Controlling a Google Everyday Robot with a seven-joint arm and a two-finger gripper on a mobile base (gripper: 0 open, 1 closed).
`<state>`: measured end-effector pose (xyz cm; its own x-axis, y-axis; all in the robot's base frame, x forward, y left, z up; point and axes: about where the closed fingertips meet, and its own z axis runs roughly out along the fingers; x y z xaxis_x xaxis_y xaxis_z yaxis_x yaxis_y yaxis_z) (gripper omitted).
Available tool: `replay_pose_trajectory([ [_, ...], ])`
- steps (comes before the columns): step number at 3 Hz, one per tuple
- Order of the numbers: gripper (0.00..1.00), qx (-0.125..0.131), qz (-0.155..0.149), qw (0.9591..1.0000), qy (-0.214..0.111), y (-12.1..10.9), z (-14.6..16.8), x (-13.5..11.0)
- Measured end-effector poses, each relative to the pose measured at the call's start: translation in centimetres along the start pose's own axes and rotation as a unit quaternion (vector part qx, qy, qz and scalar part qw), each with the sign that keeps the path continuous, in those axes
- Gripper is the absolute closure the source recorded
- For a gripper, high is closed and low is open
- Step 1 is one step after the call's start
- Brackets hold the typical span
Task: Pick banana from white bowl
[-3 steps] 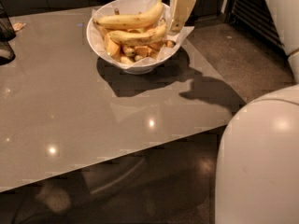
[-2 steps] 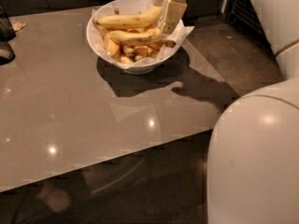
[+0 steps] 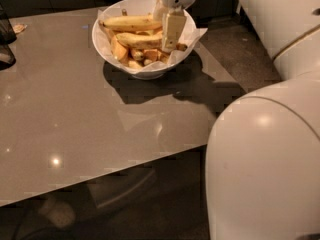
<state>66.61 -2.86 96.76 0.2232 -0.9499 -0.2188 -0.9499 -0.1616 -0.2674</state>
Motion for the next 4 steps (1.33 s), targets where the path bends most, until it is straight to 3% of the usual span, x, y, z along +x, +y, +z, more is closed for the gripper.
replay_pose_trajectory([
  [3,0.32,-0.024,-0.003,0.9994,0.025,-0.7,3.2,0.1],
  [4,0.51,-0.033,0.000,0.9990,0.029,-0.7,4.2,0.5],
])
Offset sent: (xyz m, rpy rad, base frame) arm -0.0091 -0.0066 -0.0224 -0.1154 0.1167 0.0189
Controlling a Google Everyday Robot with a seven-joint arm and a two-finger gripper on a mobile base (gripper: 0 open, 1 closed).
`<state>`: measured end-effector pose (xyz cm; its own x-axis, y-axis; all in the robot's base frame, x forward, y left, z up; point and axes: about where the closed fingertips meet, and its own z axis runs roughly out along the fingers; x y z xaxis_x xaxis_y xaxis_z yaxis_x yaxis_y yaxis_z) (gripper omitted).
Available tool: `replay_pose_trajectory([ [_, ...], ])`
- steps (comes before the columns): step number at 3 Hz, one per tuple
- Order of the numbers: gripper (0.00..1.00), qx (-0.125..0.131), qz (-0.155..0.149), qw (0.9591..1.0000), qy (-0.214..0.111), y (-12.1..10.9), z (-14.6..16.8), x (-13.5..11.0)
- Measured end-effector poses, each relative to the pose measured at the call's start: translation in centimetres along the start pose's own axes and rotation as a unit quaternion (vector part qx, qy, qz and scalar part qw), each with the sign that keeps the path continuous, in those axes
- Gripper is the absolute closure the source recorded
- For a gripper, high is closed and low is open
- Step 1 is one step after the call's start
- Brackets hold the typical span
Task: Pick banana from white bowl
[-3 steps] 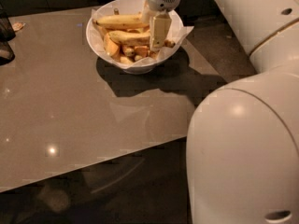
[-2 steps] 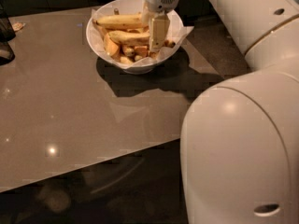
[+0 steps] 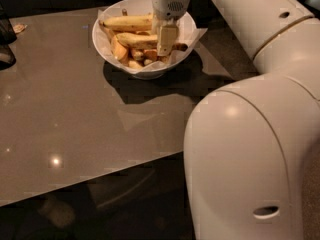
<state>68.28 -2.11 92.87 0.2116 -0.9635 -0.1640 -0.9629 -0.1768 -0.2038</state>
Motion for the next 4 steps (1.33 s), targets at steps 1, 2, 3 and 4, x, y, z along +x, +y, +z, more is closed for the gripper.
replay_pose_trajectory([
  [1,0.74,-0.006,0.008,0.9999,-0.003,0.6,0.7,0.5],
  [2,0.97,-0.004,0.011,0.9999,-0.001,0.8,0.7,0.7],
  [3,1.00,-0.004,0.011,0.9999,-0.001,0.8,0.7,0.7],
  [4,1.00,0.016,0.016,0.9997,-0.008,0.7,-1.3,0.2],
])
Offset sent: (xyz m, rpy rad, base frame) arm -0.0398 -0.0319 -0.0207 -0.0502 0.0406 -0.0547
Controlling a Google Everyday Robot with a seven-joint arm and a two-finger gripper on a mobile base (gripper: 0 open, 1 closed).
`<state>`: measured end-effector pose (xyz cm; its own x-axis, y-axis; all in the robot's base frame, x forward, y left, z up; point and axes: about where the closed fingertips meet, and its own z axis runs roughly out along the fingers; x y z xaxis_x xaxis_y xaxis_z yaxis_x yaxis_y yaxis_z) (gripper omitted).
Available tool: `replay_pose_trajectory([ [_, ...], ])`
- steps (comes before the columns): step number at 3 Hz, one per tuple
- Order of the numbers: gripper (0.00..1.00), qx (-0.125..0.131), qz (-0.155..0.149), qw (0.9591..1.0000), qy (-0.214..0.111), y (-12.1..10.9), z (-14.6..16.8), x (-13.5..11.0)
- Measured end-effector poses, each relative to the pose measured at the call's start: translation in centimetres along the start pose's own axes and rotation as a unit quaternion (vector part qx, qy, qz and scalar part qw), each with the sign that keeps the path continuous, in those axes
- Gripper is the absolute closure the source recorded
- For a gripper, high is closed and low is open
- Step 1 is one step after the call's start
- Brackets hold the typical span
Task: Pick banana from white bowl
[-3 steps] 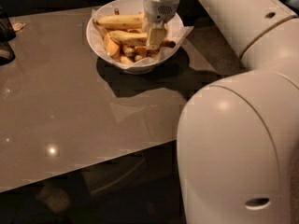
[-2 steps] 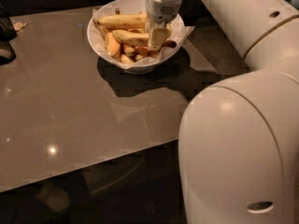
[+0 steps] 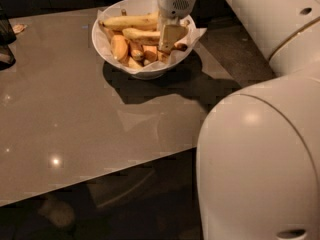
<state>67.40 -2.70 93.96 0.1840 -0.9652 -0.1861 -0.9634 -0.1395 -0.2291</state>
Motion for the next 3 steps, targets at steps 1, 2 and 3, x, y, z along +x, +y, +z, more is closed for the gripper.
replay_pose_trajectory([
  [1,1.00,0.028,-0.009,0.9995,-0.013,-0.24,-2.40,-1.01],
  [2,1.00,0.028,-0.009,0.9995,-0.013,-0.26,-2.39,-1.01],
  [3,1.00,0.019,0.002,0.9998,-0.006,0.71,-2.63,-0.50],
])
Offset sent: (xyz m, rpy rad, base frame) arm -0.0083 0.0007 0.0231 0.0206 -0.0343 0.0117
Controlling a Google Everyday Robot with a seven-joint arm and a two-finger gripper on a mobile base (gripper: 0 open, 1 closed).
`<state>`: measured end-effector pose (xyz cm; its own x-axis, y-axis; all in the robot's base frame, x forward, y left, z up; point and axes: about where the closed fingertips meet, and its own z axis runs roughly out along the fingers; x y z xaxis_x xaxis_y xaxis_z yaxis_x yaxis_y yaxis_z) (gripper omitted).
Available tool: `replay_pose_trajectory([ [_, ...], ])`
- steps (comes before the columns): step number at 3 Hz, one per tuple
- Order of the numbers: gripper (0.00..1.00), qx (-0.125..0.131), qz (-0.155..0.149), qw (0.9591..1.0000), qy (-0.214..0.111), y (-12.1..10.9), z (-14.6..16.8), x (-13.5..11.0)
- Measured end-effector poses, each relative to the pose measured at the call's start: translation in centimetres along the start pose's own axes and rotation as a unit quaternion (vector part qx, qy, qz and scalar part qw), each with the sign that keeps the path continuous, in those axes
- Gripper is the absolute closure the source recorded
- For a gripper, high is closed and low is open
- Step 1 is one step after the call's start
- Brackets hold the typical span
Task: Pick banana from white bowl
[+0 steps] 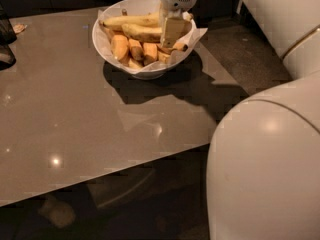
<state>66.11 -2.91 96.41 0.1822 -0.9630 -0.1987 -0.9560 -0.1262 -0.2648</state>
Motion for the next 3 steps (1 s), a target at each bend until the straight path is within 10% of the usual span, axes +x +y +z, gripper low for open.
replay_pose_trajectory([
  [3,1.00,0.014,0.048,0.9987,0.014,3.4,-4.7,0.4],
])
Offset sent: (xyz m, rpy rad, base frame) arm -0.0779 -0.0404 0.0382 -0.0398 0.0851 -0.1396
